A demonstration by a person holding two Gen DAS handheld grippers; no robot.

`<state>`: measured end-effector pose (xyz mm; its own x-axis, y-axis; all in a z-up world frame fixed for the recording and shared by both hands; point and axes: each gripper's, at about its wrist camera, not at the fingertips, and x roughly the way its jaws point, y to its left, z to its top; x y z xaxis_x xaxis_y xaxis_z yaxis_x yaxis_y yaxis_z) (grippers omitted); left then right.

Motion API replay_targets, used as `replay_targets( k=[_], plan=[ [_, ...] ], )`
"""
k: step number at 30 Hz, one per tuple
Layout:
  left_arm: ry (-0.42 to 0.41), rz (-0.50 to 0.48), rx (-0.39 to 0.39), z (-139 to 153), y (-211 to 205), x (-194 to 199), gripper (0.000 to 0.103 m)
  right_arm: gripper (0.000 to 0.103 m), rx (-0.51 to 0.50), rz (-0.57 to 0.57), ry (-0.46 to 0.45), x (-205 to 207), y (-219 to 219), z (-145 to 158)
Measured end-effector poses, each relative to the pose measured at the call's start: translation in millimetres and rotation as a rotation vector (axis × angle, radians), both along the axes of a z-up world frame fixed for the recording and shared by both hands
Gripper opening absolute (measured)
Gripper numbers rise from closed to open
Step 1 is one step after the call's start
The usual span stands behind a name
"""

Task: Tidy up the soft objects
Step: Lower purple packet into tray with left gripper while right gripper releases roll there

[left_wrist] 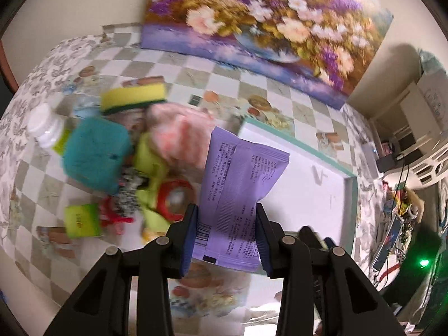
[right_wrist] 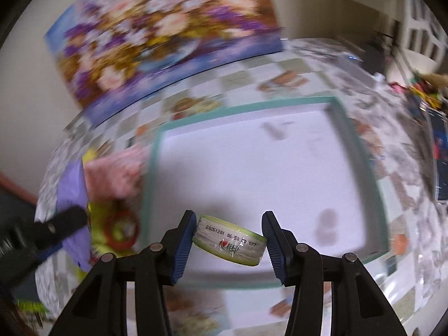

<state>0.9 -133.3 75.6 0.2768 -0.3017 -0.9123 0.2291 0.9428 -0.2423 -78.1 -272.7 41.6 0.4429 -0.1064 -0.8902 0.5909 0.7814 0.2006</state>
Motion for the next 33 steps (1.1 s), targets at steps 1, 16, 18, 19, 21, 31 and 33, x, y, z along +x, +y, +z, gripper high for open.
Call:
replay_targets(
  k=[1, 16, 18, 19, 21, 31, 33],
  plan=[
    [0.011, -0.008, -0.002, -5, -8, -1, 0.04, 0.052, 0.003, -0.025, 0.002, -1, -8, -2],
    [0.018, -0.18, 0.048, -66, -76, -5, 0.041, 0.052, 0.03, -0.227, 0.053, -26, -77, -25],
    [0.003, -0.188, 0.055, -67, -78, -4, 0.041, 0.052, 0.013, -0.229, 0.061, -27, -77, -24],
    [0.006, -0.192, 0.054, -69, -78, -4, 0.041, 0.052, 0.008, -0.231, 0.064, -27, -78, -24],
    [0.023, -0.193, 0.059, -73, -77, -3, 0.041, 0.052, -0.01, -0.245, 0.074, -29, -79, -24],
    [0.074, -0.178, 0.12, -100, -76, -1, 0.042, 0.052, -0.055, -0.198, 0.156, -20, -74, -37],
    [0.081, -0.178, 0.119, -103, -75, -1, 0.042, 0.052, -0.058, -0.193, 0.16, -20, -73, -38]
  ],
)
